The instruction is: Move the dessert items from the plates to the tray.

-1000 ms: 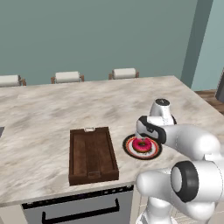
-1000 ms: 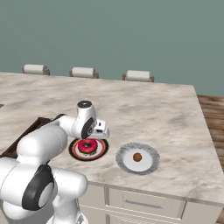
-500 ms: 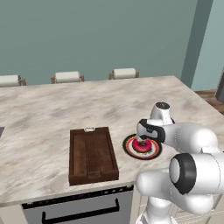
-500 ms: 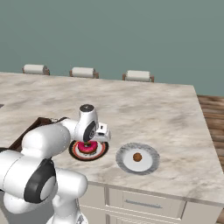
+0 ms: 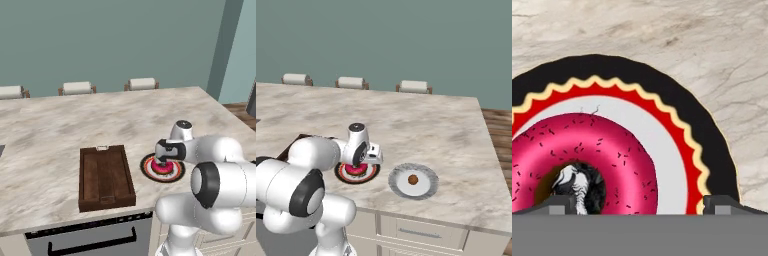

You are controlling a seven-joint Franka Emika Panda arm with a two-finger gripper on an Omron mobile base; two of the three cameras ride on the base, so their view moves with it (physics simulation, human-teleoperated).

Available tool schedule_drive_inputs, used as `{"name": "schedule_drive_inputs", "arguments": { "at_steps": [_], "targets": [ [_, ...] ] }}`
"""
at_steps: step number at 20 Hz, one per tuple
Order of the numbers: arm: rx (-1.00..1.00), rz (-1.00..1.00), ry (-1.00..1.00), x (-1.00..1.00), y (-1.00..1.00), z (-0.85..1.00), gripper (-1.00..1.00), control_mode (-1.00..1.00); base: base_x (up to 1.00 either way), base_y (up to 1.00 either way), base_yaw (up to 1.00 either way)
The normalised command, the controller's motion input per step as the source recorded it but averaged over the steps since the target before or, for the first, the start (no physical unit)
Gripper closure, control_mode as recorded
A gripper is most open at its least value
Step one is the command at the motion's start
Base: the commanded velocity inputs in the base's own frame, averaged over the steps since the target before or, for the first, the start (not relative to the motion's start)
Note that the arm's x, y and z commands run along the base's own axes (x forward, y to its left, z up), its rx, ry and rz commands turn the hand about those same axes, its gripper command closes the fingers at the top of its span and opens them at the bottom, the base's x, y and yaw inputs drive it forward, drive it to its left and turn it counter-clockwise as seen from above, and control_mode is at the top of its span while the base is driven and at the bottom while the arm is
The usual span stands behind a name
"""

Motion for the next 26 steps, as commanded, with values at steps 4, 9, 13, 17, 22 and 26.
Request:
{"name": "schedule_drive_inputs", "arguments": {
  "at_steps": [4,9,13,17,22,26],
  "targets": [
    [0.05,0.00,-0.01,0.17,-0.08,-0.05,-1.00,-1.00,0.00,0.00,0.00],
    [0.03,0.00,0.00,0.06,-0.01,-0.06,-1.00,-1.00,0.00,0.00,0.00],
    [0.01,0.00,0.00,0.00,0.00,-0.13,-1.00,-1.00,0.00,0.00,0.00],
    [0.00,0.00,0.00,0.00,0.00,-0.21,-1.00,-1.00,0.00,0.00,0.00],
    [0.00,0.00,0.00,0.00,0.00,-0.17,-1.00,-1.00,0.00,0.00,0.00],
    [0.00,0.00,0.00,0.00,0.00,-0.01,-1.00,-1.00,0.00,0.00,0.00]
  ]
}}
